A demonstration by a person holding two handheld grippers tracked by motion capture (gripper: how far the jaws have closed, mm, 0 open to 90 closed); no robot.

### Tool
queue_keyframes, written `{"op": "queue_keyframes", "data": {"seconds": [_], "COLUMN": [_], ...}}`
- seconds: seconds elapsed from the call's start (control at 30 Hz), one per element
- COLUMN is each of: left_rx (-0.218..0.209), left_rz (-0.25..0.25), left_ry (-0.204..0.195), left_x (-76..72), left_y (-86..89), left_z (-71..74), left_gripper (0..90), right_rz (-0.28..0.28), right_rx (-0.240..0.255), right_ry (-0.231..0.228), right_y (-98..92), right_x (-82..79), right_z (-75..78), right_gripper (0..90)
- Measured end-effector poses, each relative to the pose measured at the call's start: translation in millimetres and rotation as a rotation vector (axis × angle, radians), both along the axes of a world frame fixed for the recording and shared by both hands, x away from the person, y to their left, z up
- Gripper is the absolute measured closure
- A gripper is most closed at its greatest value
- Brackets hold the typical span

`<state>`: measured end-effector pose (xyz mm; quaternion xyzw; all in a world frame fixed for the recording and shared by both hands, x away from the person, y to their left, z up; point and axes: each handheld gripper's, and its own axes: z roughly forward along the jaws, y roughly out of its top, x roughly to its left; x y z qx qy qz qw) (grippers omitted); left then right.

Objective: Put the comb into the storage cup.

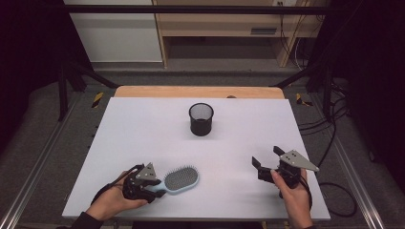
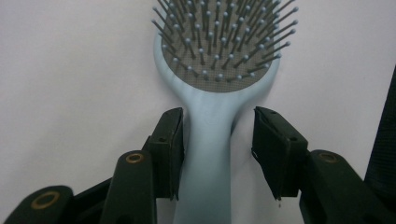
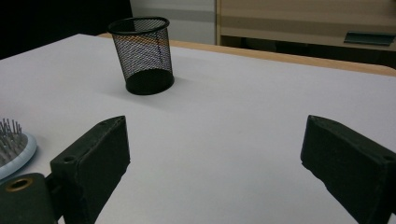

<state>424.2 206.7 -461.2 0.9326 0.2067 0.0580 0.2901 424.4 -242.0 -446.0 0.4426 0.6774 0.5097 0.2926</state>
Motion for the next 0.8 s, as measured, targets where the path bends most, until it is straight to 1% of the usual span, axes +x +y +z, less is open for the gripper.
{"op": "queue_keyframes", "data": {"seconds": [0.03, 0.2, 0.3, 0.43, 0.47, 0.57, 0.6, 0.67, 0.73, 0.8], "left_rx": [0.012, 0.017, 0.017, 0.006, -0.002, -0.007, -0.013, 0.001, 0.006, -0.002], "left_rz": [0.001, 0.007, 0.014, 0.031, 0.037, 0.038, 0.054, 0.054, 0.057, 0.059], "left_ry": [-0.010, -0.013, -0.025, -0.039, -0.045, -0.050, -0.056, -0.067, -0.071, -0.083], "left_x": [-0.4, 0.2, -1.0, -3.7, -5.4, -7.4, -9.3, -10.9, -11.7, -13.0], "left_y": [-1.2, -1.6, -2.4, -1.5, -1.3, -1.6, -2.2, -3.8, -4.5, -3.8], "left_z": [-1.0, -0.7, -1.4, -2.9, -3.7, -4.3, -4.8, -4.1, -3.8, -4.4], "left_gripper": [54.9, 58.2, 60.1, 61.2, 62.9, 68.8, 69.1, 69.4, 69.5, 69.5], "right_rz": [-0.002, -0.002, 0.004, 0.006, 0.004, 0.001, 0.000, -0.001, -0.001, 0.000], "right_rx": [0.002, 0.002, 0.003, 0.004, 0.007, 0.008, 0.010, 0.011, 0.011, 0.010], "right_ry": [0.001, 0.003, 0.001, 0.004, 0.006, 0.001, 0.002, 0.002, 0.006, 0.007], "right_y": [0.3, 1.6, 1.6, 0.3, -0.7, -1.9, -2.1, -2.2, -1.5, -0.5], "right_x": [0.2, -0.3, -0.1, 0.1, -0.5, -2.0, -2.4, -2.3, -1.3, -0.3], "right_z": [0.2, 0.2, 0.4, -0.6, -0.4, 0.0, 0.2, 0.4, 0.2, 0.0], "right_gripper": [8.1, 8.3, 8.4, 8.4, 8.5, 8.4, 8.5, 8.5, 8.4, 8.4]}}
